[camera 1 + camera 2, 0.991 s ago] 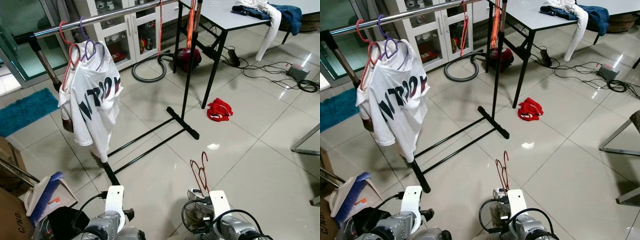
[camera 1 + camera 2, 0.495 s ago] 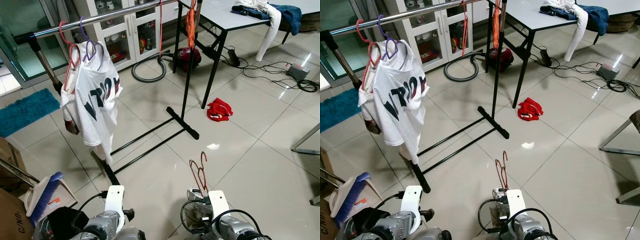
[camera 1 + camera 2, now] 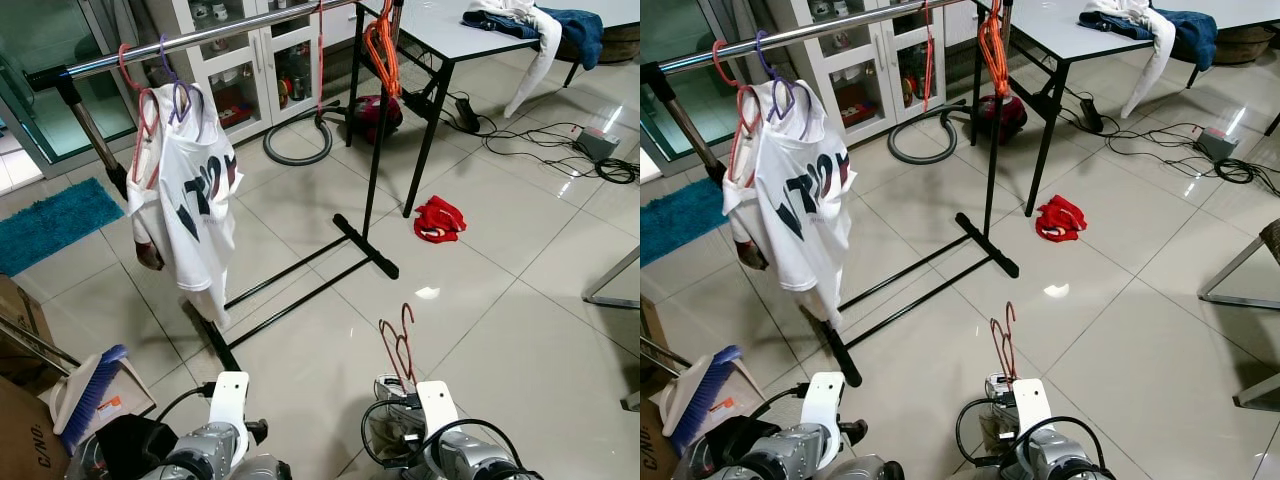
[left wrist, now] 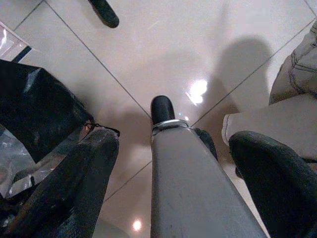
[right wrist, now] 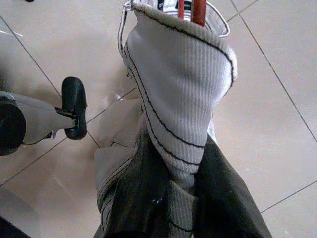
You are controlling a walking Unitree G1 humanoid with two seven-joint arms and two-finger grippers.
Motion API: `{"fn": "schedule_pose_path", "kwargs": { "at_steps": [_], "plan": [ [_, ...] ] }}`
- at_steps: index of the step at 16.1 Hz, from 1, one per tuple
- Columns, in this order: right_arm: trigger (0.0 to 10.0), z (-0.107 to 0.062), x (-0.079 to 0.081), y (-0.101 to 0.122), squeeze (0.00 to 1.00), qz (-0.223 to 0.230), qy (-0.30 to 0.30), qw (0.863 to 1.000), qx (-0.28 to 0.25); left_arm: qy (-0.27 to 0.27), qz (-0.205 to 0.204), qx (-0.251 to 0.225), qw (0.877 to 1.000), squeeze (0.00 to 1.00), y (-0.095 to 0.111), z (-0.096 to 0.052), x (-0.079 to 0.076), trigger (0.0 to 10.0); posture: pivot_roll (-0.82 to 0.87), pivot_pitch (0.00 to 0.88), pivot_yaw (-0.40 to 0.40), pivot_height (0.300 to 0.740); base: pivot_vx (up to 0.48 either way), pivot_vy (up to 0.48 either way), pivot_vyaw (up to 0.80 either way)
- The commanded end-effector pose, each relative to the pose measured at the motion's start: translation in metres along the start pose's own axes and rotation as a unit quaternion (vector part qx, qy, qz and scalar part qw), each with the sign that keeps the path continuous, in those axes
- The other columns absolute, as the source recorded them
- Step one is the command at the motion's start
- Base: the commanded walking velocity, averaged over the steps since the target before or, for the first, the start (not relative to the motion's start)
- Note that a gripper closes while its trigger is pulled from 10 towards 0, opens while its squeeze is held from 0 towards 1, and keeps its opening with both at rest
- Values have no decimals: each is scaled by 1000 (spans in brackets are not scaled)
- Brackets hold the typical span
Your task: Hang hanger
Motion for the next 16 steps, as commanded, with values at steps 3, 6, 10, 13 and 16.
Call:
{"fn": "schedule_pose_path", "kwargs": {
  "at_steps": [3, 6, 10, 13, 16],
  "plan": [
    [10000, 0, 2, -3, 0, -7, 3, 1000, 0, -1, 7, -3, 1000, 0, 0, 0, 1, 10000, -100, 0, 59, 740, 0, 0, 0],
    [10000, -1, 0, 10, 0, -29, -7, 998, -47, -39, 6, -57, 998, 0, 14, -1, -9, 10000, -93, 0, 49, 740, 0, 0, 0],
    [10000, -3, 1, 23, 0, -3, -11, 995, -99, -49, -32, -130, 990, 0, 32, -6, -10, 10000, -94, 0, 52, 740, 0, 0, 0],
    [10000, -6, -2, 33, 0, -7, -26, 990, -140, -61, -29, -282, 957, 0, 162, -39, -7, 10000, -93, 0, 55, 740, 0, 0, 0],
    [10000, -10, -5, 42, 0, -9, -47, 983, -176, -94, -16, -365, 926, 0, 209, -65, -27, 10000, -85, 0, 56, 740, 0, 0, 0]
  ]
}}
Point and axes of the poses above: a point about 5 cm out from each wrist's last joint towards the gripper, its own z axis pointing out of the wrist towards the gripper, its own y axis along the axis of the wrist's last joint, x = y × z, the point moved 6 cm from there along z, pointing out of the wrist towards the gripper
